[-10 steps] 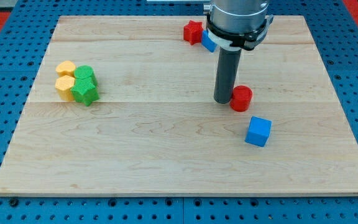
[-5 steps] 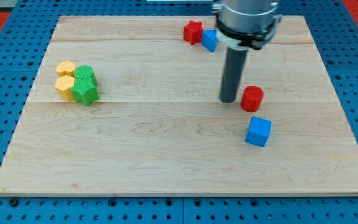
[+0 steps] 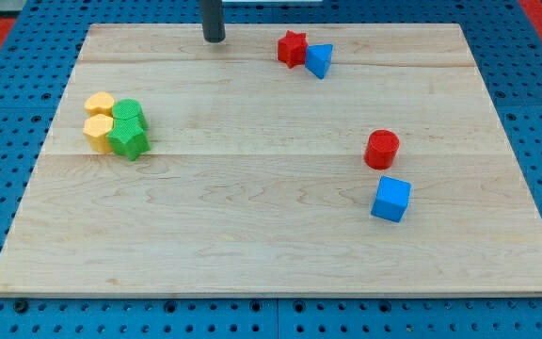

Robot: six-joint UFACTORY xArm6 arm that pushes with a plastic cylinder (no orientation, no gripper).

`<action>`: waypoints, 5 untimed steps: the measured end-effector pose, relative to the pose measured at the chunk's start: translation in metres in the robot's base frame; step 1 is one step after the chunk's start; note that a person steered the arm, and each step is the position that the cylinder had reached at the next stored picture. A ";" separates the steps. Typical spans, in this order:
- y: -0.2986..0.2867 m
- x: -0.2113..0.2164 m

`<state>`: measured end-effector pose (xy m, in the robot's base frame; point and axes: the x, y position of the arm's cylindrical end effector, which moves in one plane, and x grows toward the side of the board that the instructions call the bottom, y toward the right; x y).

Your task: Put the blue triangle to the top of the red circle

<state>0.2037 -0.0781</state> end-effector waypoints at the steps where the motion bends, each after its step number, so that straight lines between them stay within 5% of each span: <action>1: 0.056 -0.009; 2: 0.131 -0.009; 5: 0.148 0.039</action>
<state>0.2423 0.0703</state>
